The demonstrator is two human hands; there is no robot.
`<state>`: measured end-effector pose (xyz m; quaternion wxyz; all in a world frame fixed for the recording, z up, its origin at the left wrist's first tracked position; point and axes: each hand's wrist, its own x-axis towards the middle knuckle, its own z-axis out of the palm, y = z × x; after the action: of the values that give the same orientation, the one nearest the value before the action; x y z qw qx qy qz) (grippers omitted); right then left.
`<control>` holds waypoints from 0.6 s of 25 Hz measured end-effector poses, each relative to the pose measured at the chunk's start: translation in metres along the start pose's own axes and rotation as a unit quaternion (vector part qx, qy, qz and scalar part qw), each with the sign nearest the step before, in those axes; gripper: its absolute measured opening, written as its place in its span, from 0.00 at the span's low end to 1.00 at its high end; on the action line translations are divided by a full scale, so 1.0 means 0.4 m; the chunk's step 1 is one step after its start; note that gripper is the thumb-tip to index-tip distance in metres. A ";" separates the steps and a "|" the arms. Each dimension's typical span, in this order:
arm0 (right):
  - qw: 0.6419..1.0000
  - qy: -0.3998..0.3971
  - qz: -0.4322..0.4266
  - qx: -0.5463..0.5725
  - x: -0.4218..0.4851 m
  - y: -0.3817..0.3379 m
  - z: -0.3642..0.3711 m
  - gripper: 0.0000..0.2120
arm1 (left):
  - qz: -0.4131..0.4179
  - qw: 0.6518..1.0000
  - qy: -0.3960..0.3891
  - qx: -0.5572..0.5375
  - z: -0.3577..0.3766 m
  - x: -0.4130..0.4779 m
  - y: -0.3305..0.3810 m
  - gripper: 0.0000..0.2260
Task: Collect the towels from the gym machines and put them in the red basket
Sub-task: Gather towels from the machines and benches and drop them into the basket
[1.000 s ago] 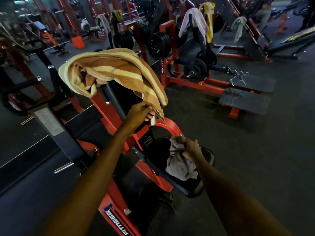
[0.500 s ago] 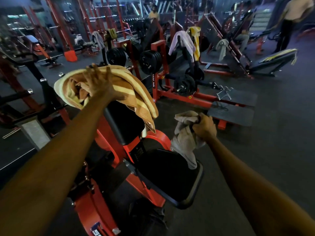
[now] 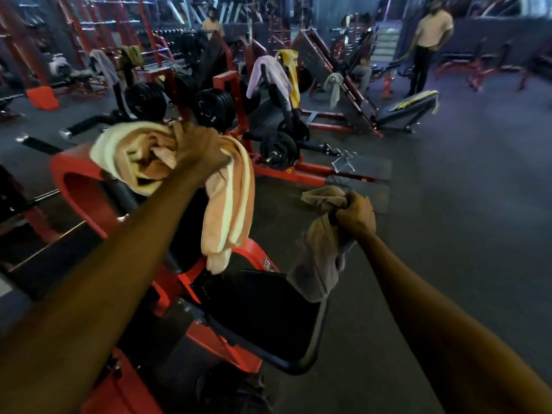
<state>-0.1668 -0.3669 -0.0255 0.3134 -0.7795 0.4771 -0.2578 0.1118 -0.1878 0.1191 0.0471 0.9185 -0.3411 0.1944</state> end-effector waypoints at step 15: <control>0.952 0.241 0.187 0.034 0.076 0.579 -0.608 0.07 | 0.102 0.880 -0.225 -0.405 0.144 -0.151 0.964 0.24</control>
<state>-0.4595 -0.5340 -0.0295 0.2576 -0.5796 0.6671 -0.3908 -0.1599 -0.4579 0.0250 0.3174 0.7984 -0.4831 -0.1687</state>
